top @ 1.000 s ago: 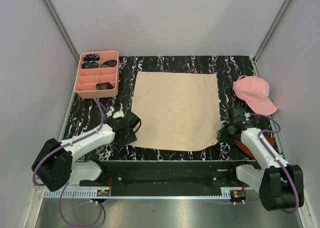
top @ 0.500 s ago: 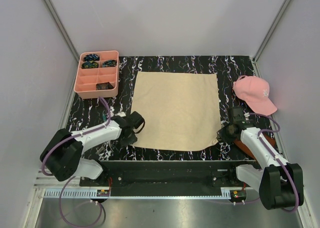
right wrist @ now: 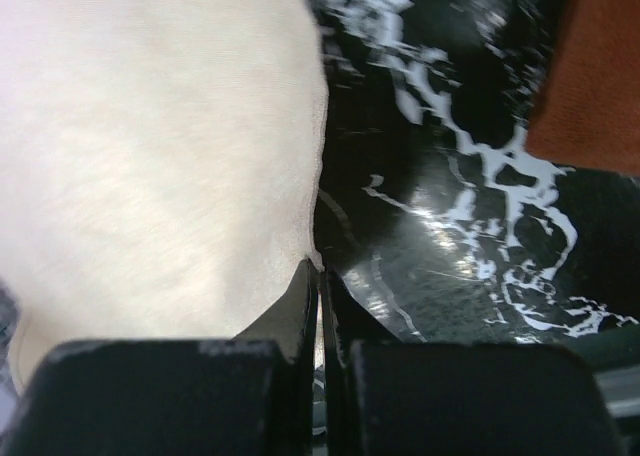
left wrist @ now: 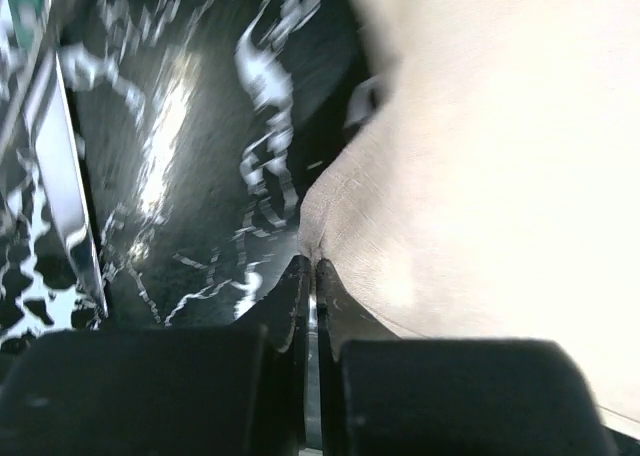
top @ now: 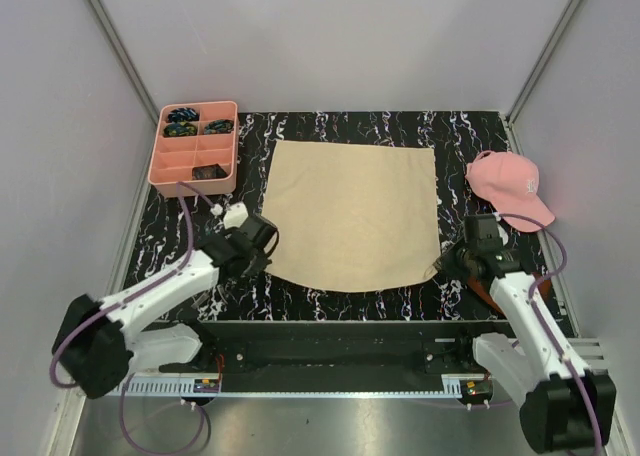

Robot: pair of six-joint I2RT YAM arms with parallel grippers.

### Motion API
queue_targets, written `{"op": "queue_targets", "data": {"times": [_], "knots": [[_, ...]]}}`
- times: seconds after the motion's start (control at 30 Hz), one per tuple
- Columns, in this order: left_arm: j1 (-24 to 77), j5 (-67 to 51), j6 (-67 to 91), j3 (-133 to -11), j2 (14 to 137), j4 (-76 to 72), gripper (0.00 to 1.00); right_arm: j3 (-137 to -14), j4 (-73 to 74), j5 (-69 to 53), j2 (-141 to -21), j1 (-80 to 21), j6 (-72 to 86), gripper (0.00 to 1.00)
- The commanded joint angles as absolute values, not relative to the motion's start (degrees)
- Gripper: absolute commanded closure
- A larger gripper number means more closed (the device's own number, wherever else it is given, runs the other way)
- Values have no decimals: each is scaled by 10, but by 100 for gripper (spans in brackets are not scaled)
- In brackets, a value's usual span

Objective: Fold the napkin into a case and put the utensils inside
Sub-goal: Pick up the flattened napkin from the center of the board, then fold and flatten the napkin at the center of the board.

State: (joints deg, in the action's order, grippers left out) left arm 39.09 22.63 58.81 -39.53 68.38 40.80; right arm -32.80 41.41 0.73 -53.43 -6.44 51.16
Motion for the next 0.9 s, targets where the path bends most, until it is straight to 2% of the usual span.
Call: {"op": "queue_targets", "data": {"times": [0.0,0.27,0.47,0.67,0.77,0.87], "knots": [[389,254,470,-472,582,378,100,-395,393,-19,-426,-64,416,100],[391,149,332,-635,421,345,100,-581,437,-97,-293,-64,293,100],[392,57,297,-721,330,303,100,-723,450,-147,-231,-64,241,100],[391,26,289,-786,325,300,100,-800,460,-106,-232,-64,239,100],[391,56,294,-790,353,300,100,-799,469,-48,-267,-64,249,100],[391,142,308,-794,409,318,100,-788,478,12,-335,-65,257,100]]}}
